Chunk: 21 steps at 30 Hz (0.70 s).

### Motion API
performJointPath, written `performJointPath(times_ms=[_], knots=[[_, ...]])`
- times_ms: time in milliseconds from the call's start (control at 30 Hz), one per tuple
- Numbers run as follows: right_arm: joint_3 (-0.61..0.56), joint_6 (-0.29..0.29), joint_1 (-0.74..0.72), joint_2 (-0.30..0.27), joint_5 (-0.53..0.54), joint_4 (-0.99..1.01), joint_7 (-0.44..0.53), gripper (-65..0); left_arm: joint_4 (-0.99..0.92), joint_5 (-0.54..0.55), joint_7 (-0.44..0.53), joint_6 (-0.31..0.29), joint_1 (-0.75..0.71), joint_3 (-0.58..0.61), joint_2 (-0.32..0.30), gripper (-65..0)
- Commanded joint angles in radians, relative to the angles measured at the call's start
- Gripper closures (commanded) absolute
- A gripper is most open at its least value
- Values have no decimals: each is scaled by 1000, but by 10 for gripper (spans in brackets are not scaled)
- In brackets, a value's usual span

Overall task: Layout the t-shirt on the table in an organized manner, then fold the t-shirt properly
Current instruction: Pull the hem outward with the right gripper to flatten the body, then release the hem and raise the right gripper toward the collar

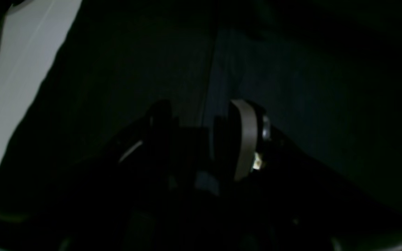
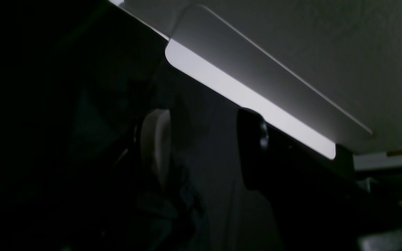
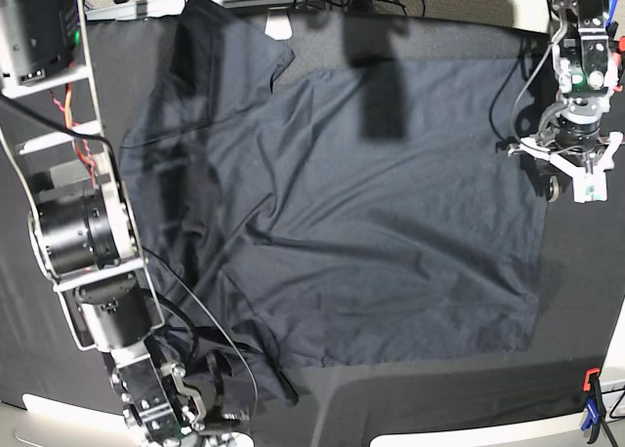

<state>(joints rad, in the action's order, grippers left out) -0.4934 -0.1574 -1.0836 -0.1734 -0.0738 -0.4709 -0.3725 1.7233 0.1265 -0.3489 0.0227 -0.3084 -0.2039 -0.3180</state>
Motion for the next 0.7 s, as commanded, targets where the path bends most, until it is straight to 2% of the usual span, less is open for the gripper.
performJointPath(times_ms=[0, 167, 233, 433, 600, 667], knots=[[4, 14, -34, -18, 22, -38, 4, -297, 19, -3, 26, 3, -4, -5, -12, -249], [4, -11, 80, -109, 156, -232, -53, -297, 19, -3, 55, 3, -50, -5, -12, -249], [5, -30, 143, -157, 193, -344, -91, -297, 19, -3, 69, 3, -69, -5, -11, -249], [9, -37, 345, -321, 304, -690, -202, -297, 19, -3, 71, 3, -94, -5, -11, -249], [112, -38, 525, -420, 331, -917, -289, -297, 20, -3, 73, 3, -121, -5, -12, -249], [187, -39, 601, -446, 390, -978, -323, -297, 20, -3, 72, 3, -133, -5, -11, -249]])
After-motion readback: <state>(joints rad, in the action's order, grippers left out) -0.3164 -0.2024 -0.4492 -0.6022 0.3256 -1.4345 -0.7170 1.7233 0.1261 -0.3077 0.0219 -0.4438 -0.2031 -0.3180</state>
